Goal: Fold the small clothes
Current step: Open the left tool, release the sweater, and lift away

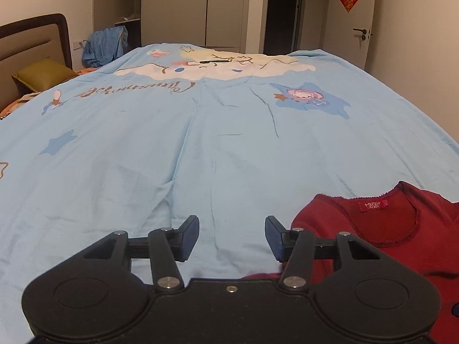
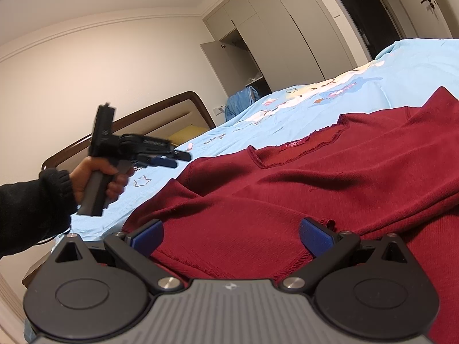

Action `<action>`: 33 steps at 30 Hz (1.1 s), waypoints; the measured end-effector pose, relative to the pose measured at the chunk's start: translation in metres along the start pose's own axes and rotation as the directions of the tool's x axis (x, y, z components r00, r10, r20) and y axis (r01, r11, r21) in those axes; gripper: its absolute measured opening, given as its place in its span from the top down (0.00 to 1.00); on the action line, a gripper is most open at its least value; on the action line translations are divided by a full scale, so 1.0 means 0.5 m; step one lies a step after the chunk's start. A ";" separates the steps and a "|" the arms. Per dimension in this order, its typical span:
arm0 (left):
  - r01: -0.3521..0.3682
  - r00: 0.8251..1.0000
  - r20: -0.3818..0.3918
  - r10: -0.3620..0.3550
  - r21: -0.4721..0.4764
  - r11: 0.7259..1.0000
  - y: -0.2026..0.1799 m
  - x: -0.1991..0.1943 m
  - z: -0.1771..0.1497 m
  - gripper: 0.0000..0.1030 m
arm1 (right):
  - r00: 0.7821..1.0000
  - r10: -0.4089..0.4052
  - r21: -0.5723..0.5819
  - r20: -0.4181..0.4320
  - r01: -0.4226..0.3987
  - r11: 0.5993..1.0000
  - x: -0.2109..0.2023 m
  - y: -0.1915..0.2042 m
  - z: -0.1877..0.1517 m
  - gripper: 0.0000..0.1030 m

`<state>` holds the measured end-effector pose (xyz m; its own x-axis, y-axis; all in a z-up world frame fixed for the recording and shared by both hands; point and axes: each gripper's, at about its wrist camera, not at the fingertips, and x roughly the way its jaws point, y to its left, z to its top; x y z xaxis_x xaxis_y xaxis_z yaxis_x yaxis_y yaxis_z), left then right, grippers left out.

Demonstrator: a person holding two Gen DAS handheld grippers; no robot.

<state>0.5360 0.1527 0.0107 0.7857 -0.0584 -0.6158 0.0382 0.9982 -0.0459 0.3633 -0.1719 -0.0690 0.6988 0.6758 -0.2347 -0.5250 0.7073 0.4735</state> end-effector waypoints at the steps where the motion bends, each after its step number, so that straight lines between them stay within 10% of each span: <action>1: 0.005 1.000 0.001 -0.005 -0.010 1.000 0.008 -0.010 -0.007 0.44 | 1.000 -0.002 -0.001 -0.001 0.002 1.000 0.001 0.000 0.000 0.00; 3: 0.021 1.000 -0.002 -0.021 -0.029 0.999 0.022 -0.028 -0.022 0.32 | 1.000 -0.005 -0.005 -0.002 0.005 1.000 0.003 0.002 0.000 0.00; 11: 0.038 0.988 -0.148 -0.055 -0.113 0.993 0.072 -0.018 -0.087 0.35 | 1.000 -0.020 -0.020 -0.008 0.020 1.000 0.009 0.010 -0.001 0.00; 16: 0.159 0.965 -0.164 -0.205 -0.255 0.954 0.092 -0.001 -0.110 0.57 | 0.999 -0.031 -0.030 -0.013 0.031 0.999 0.010 0.013 -0.001 0.00; 18: 0.192 0.960 -0.157 -0.234 -0.243 0.951 0.080 -0.003 -0.111 0.84 | 0.999 -0.039 -0.039 -0.017 0.038 0.999 0.011 0.015 -0.001 0.00; 26: -0.034 0.990 0.131 0.054 -0.151 0.988 0.040 -0.112 -0.115 0.94 | 0.999 -0.047 -0.060 -0.025 0.045 0.997 0.019 0.016 -0.001 0.00; 33: -0.134 0.989 0.037 0.141 -0.140 0.981 0.032 -0.068 -0.149 0.93 | 0.998 -0.053 -0.069 -0.030 0.051 0.996 0.021 0.016 -0.001 0.00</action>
<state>0.4641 0.1697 -0.0276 0.8058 0.0830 -0.5863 -0.1542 0.9854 -0.0723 0.3662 -0.1590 -0.0681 0.7106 0.6434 -0.2848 -0.5211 0.7532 0.4014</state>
